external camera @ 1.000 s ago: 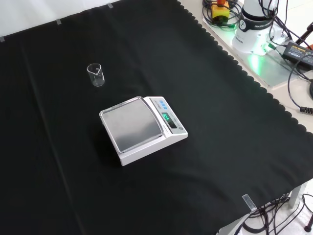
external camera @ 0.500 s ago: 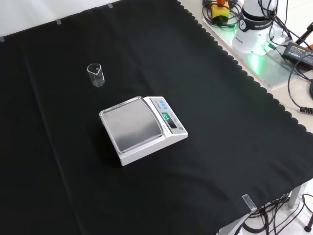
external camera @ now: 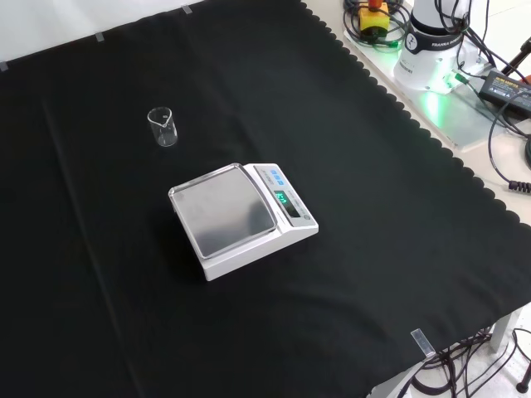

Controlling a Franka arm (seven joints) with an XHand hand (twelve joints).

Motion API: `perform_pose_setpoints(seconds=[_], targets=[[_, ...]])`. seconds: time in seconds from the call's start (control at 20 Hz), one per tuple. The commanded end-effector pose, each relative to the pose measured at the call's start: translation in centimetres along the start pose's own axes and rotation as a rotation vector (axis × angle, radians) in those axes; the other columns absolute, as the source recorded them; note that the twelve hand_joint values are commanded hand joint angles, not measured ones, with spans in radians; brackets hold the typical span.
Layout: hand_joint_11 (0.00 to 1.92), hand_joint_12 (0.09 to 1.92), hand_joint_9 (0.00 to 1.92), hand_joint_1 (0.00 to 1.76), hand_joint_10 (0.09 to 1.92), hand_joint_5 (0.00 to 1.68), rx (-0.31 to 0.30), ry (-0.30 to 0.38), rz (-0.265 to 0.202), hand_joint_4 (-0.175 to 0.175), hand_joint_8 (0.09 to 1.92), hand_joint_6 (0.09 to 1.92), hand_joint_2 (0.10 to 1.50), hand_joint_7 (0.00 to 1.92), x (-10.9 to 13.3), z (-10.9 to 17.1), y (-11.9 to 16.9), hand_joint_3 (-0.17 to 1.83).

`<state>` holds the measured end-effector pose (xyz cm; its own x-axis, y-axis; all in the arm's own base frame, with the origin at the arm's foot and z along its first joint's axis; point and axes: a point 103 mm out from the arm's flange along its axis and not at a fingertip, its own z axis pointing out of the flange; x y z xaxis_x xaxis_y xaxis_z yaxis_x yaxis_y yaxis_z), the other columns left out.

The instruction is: Pick up the beaker.

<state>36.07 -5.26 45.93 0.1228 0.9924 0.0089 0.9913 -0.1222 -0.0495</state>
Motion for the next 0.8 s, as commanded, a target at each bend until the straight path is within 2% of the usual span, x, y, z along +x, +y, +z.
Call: perform_pose_setpoints(seconds=[0.05, 0.2, 0.45, 0.7, 0.8], targets=[[0.48, 1.32, 0.31, 0.12, 0.74, 0.29, 0.01, -0.016, 0.036, -0.051, 0.68, 0.09, 0.77, 0.14, -3.0, 5.4, 7.2, 0.3], [0.45, 1.33, 0.29, 0.11, 0.75, 0.29, 0.031, -0.002, 0.054, -0.05, 0.68, 0.09, 0.77, 0.14, -4.0, 7.6, 9.1, 0.28], [0.44, 1.34, 0.29, 0.12, 0.75, 0.29, 0.033, 0.007, 0.07, -0.048, 0.68, 0.09, 0.76, 0.14, -4.3, 10.8, 11.9, 0.27], [0.45, 1.35, 0.3, 0.17, 0.76, 0.31, -0.008, 0.006, 0.08, -0.033, 0.68, 0.09, 0.73, 0.15, -4.7, 14.1, 14.5, 0.25], [0.45, 1.35, 0.3, 0.18, 0.76, 0.32, 0.003, 0.018, 0.082, -0.03, 0.69, 0.09, 0.73, 0.16, -4.8, 15.1, 15.3, 0.24]])
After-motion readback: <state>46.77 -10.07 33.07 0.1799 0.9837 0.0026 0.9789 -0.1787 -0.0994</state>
